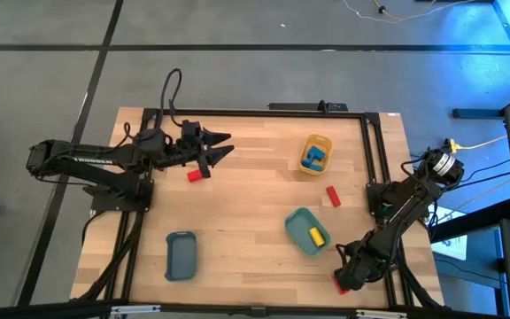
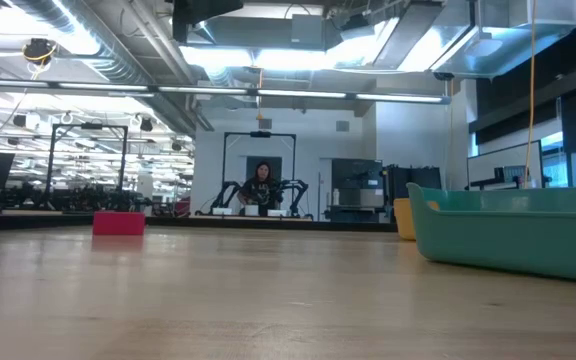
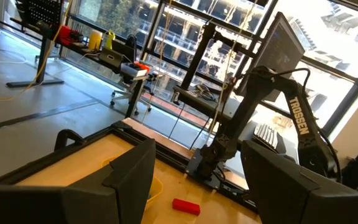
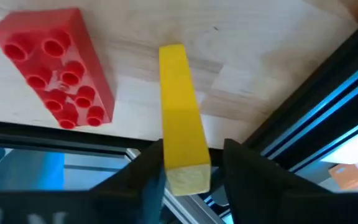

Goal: Sort & place blocks by color
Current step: Put the yellow block into the green bin, then put the left red block into the blue bin, then put the red block into the blue bin

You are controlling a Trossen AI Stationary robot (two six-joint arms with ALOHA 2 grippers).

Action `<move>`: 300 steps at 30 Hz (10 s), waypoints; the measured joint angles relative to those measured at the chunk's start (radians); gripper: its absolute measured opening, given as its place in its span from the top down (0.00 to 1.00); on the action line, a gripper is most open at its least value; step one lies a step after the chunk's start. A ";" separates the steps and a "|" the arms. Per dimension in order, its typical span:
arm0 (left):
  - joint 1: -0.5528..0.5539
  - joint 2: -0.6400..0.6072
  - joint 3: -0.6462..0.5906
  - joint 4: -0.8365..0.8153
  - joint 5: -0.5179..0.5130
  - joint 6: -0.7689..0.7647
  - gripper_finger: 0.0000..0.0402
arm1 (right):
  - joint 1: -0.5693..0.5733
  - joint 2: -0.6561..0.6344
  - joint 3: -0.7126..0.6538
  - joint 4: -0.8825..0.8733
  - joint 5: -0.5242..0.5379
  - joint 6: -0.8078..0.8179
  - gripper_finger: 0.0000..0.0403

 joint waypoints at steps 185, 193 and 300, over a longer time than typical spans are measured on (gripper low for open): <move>0.078 0.286 0.247 -0.747 0.122 0.137 0.71 | -0.597 -0.744 -0.192 0.185 0.823 -1.044 0.34; -0.099 0.376 0.245 -0.739 0.069 0.097 0.71 | -0.643 -0.620 -0.192 0.459 0.828 -0.993 0.34; -0.146 0.001 -0.139 0.161 0.062 -0.076 0.41 | -0.644 -0.472 -0.074 0.661 0.721 -1.624 0.35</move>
